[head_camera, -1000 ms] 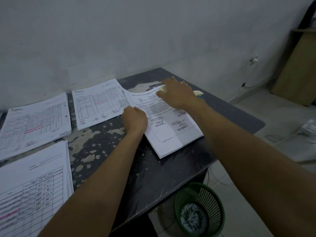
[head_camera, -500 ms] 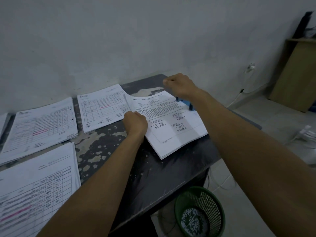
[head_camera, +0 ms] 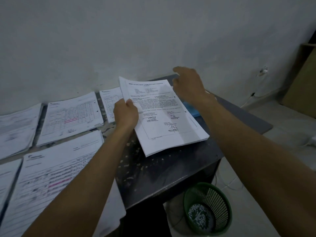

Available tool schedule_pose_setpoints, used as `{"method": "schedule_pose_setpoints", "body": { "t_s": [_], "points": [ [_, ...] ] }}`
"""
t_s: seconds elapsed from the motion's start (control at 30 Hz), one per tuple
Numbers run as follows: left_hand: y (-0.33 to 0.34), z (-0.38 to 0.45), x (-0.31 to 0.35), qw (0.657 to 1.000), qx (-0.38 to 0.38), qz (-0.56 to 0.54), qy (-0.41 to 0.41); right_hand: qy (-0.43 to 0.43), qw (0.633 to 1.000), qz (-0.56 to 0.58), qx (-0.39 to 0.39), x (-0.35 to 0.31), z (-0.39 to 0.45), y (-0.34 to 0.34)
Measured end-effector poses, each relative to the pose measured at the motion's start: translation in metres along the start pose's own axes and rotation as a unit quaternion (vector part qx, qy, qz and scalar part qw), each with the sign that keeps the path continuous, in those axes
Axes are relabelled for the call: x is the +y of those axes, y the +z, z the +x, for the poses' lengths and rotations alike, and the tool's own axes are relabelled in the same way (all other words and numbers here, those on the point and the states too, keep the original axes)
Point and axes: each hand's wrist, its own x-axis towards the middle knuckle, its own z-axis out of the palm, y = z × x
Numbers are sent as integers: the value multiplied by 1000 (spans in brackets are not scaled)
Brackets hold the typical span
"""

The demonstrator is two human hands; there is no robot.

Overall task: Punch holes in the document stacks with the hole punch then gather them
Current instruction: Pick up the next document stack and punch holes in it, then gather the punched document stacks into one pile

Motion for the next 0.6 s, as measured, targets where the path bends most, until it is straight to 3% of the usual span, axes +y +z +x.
{"method": "schedule_pose_setpoints", "body": {
  "t_s": [0.1, 0.2, 0.3, 0.43, 0.6],
  "points": [
    [-35, -3, -8, 1000, -3, -21, 5, 36, 998, 48, -17, -24, -19, 16],
    [-74, -9, -21, 998, -5, -63, -8, 133, 979, 125, -91, -47, -41, 32],
    [-118, -17, -33, 996, 1, -78, -39, 172, 952, 200, -154, -77, -65, 42],
    [-179, -27, -57, 998, 18, -29, -54, 214, 866, 393, -224, -116, -99, 52],
    [-240, -48, -98, 998, 34, 48, -36, 196, 847, 432, -241, -163, -137, 73]
  ]
}}
